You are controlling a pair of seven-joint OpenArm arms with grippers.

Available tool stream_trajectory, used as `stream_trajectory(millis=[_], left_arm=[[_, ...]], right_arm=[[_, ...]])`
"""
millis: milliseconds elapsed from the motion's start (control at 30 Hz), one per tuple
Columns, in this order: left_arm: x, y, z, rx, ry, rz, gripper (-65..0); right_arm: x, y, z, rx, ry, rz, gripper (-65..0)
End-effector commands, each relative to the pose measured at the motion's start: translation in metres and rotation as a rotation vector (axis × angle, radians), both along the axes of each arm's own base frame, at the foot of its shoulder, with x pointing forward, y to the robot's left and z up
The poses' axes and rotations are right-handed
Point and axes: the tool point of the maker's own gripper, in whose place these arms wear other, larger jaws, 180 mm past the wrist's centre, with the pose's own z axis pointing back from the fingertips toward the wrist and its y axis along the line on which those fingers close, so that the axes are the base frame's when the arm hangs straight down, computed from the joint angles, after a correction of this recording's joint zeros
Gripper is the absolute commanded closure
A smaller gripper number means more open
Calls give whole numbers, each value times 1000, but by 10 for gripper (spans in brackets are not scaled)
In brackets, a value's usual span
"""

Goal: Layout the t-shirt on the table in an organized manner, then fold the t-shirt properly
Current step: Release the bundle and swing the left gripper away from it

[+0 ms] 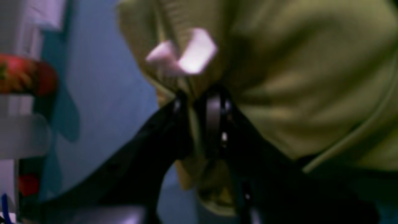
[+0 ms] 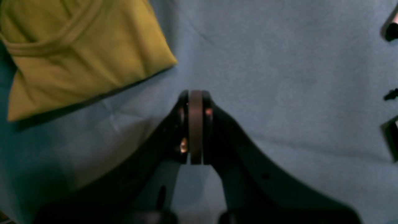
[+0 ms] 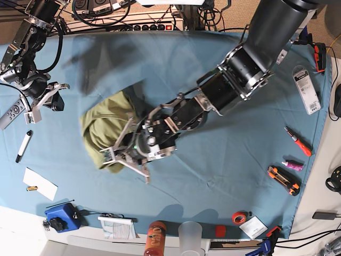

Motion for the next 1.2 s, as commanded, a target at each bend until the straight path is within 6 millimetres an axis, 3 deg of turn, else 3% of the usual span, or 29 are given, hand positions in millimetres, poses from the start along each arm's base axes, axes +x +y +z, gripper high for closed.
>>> stream_trajectory(millis=[0,67,133,200,333,433,500,567,600,800,1000,1167], left_arm=[[7,-15,27,-48,-57,-12,-18],[6,-21,32,-45,-78,-21,-164],[6,-28,40,-61,-111,-32,-265],[7,-34,47,-99,-134,-31,-303],[25,-24,58,-120,-203,79,-303],[49,7,67,-89,-277,300,-260],[62,38,78,-60,-331,496,-158],[69,64,94,-32,-409,643,-17],[69,75,103,-17,-449,701,0],[65,113,132,54,-523,872,0],[84,133,122,-3,-348,874,0],[99,172,108,-63,-186,922,0]], right_arm=[[8,-5,15,-13,-51,4,0],[8,-5,15,-13,-51,4,0],[8,-5,15,-13,-51,4,0],[8,-5,15,-13,-51,4,0],[8,-4,16,-9,-53,6,0],[12,4,22,39,-84,18,0],[16,12,30,98,-126,32,0],[21,19,40,150,-174,43,0],[25,20,45,161,-197,44,0],[49,25,69,159,-274,65,0],[74,67,59,61,-240,204,0],[95,99,57,-67,-280,316,0]])
